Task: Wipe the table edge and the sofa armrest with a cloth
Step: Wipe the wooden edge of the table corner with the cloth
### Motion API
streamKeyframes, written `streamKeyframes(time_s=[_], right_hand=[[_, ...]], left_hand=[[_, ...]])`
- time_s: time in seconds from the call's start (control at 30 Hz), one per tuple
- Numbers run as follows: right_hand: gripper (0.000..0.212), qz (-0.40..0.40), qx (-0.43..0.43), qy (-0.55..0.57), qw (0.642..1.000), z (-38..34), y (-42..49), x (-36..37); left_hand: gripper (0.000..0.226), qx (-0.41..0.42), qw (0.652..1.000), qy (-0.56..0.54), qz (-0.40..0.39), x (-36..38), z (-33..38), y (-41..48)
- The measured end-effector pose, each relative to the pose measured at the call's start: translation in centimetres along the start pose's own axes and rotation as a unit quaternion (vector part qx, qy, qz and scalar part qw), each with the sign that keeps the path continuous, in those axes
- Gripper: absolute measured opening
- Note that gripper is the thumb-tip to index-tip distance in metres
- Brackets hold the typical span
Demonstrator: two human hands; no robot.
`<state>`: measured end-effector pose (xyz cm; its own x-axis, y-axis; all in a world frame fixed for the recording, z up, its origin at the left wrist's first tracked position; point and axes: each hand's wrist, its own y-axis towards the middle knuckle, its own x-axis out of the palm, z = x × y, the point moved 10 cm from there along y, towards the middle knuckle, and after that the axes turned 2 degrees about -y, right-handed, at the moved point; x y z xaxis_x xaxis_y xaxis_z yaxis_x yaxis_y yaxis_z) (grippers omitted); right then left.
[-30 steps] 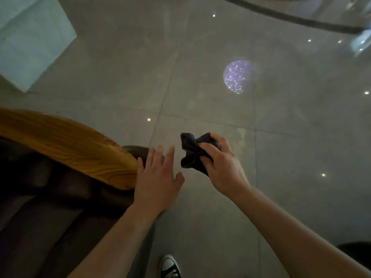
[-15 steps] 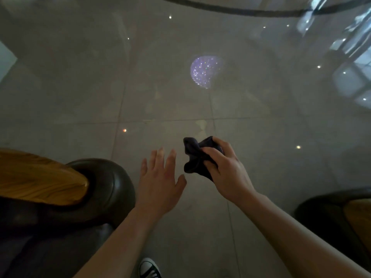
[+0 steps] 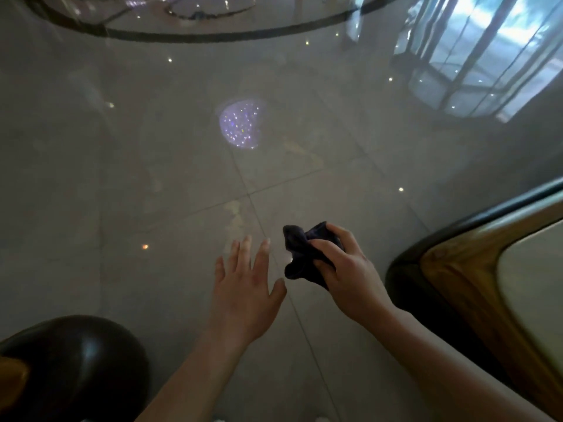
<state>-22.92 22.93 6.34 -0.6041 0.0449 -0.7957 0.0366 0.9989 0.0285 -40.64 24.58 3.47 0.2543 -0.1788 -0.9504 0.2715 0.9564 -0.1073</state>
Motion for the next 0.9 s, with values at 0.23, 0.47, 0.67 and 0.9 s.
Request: streamKeyframes(time_s=[0.23, 0.47, 0.67, 0.9], right_hand=[[0.036, 0.048, 0.073, -0.026, 0.996, 6.8, -2.9, -5.2], [0.035, 0.092, 0.174, -0.057, 0.979, 12.7, -6.6, -9.9], [0.036, 0.132, 0.246, -0.081, 0.957, 16.9, -10.6, -14.2], [0.037, 0.170, 0.300, -0.071, 0.936, 25.8, -15.8, -19.7]], left_hand=[[0.075, 0.095, 0.995, -0.008, -0.035, 2.1, 9.3, 2.7], [0.075, 0.199, 0.978, 0.002, -0.069, 5.5, 16.6, 5.1], [0.075, 0.265, 0.961, -0.001, -0.082, 8.0, 24.2, 5.1], [0.078, 0.311, 0.944, 0.004, -0.113, 13.4, 33.4, 4.6]])
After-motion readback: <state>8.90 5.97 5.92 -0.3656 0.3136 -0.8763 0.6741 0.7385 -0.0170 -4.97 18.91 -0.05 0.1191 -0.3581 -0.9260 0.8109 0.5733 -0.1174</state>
